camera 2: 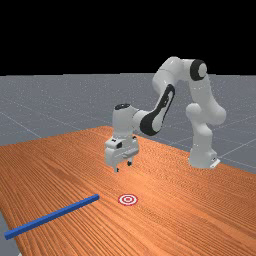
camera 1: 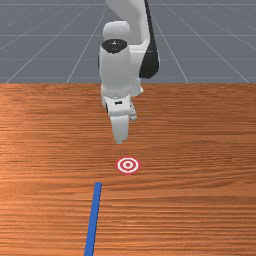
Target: Pull the pivot to the target area
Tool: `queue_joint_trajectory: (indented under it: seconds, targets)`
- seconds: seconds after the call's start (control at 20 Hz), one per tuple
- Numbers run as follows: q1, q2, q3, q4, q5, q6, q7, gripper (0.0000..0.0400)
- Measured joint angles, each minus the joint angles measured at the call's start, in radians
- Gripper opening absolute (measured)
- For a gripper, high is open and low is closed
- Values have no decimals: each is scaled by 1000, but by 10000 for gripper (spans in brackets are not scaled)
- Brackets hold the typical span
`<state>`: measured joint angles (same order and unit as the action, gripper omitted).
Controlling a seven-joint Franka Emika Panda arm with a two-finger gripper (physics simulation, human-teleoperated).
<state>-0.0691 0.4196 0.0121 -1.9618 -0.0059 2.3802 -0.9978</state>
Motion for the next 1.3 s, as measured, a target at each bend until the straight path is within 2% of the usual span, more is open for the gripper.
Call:
queue_joint_trajectory:
  seconds: [0.15,0.25,0.4,0.6,0.65,0.7,0.75,0.8,1.1,1.15,1.2,1.25,1.3]
  targets:
    - [-22,11,20,-1,-13,14,-118,400]
    - [-49,1,48,-22,-29,22,-276,400]
    - [-51,-17,48,-51,-29,33,-287,400]
    - [-101,5,101,-51,-65,54,-572,400]
    - [-107,12,108,-51,-71,61,-601,400]
    - [-89,17,88,-52,-59,67,-497,400]
    - [-88,22,87,-52,-60,73,-489,400]
    - [-118,30,119,-51,-84,77,-652,400]
    - [-132,63,131,-51,-104,108,-711,400]
    - [-139,71,138,-50,-112,114,-746,400]
    - [-182,79,179,-47,-140,109,-956,400]
    - [-194,80,181,-46,-145,109,-987,400]
    - [-190,79,165,-44,-133,110,-930,400]
